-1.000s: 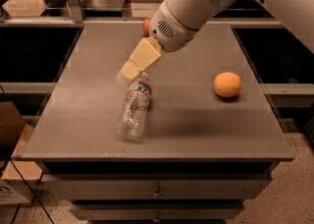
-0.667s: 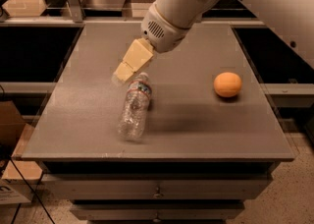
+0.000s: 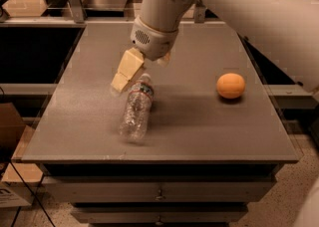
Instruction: Place water bottle upright
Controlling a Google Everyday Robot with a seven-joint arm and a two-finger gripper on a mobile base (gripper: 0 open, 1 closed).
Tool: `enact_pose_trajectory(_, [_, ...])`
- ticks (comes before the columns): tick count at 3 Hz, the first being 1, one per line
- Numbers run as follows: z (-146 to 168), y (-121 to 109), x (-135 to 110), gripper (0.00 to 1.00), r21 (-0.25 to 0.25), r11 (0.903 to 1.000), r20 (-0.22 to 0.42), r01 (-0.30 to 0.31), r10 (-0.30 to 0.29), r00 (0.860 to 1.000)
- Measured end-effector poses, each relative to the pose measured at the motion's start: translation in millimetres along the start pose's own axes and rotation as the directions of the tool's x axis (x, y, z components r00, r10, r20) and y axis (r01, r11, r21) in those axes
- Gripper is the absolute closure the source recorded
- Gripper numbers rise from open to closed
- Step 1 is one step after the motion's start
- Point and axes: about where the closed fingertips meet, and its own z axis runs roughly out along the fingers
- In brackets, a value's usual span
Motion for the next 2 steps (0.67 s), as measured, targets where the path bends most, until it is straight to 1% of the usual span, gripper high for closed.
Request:
enact_pose_trajectory(1, [16.8, 0.7, 2.4, 0.0, -0.016, 0.9995, -0.065, -0.029, 0.028, 0.997])
enact_pose_trajectory(2, [35.1, -2.4, 2.4, 0.0, -0.028, 0.998, -0.116, -0.057, 0.054, 0.992])
